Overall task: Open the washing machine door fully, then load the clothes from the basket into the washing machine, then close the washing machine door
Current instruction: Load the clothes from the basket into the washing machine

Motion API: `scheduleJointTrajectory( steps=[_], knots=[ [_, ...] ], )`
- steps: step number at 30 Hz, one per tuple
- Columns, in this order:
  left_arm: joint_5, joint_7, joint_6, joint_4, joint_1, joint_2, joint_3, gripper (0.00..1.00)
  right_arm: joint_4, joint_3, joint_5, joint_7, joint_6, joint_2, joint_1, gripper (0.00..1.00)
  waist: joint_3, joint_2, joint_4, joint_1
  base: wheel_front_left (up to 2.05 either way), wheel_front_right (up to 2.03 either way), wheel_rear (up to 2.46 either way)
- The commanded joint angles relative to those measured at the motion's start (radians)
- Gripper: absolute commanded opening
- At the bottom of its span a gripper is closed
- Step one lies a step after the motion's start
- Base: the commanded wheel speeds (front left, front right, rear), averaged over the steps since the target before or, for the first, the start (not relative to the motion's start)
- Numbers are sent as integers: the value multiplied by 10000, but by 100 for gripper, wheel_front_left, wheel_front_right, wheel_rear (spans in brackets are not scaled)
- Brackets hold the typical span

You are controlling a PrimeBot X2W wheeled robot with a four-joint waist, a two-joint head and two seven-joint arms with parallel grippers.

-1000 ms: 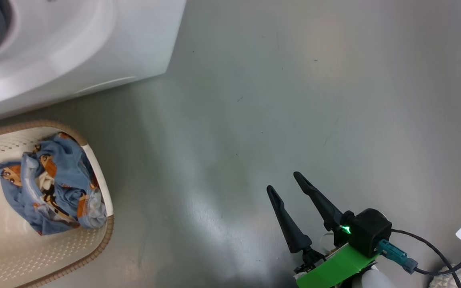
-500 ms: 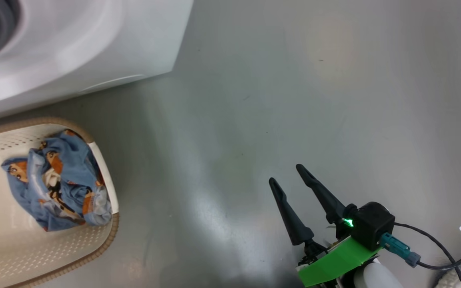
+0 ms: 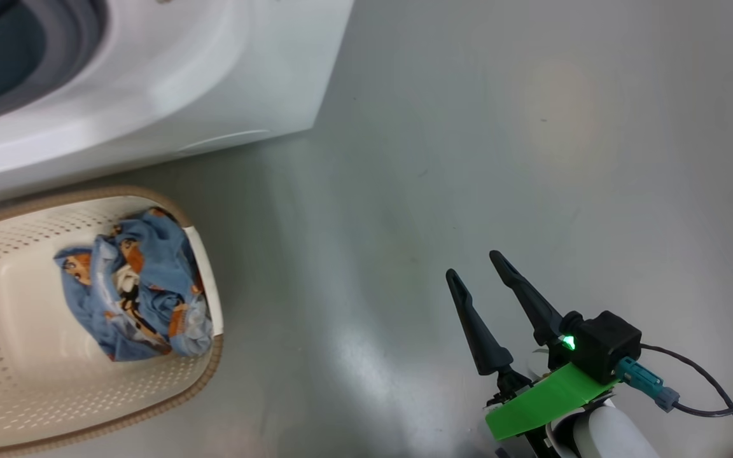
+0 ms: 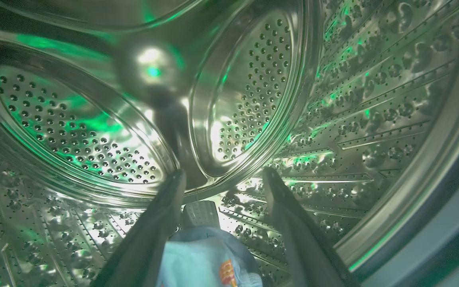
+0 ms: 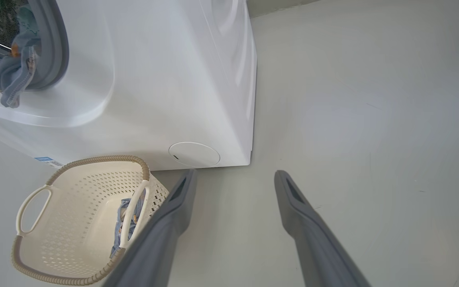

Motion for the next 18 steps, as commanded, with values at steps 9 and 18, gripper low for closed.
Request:
scheduleJointTrajectory(
  steps=[9, 18],
  knots=[
    [244, -51, -27, -921, 1290, -57, 840, 100, 98, 47, -196, -49, 62, -24, 58, 100, -567, -1, 579, 0, 0, 0, 0],
    [692, -51, -27, -2093, 3038, -705, 1677, 100, 266, -70, -279, -49, 62, -24, 68, 100, -947, -1, 866, 0, 0, 0, 0]
  ],
)
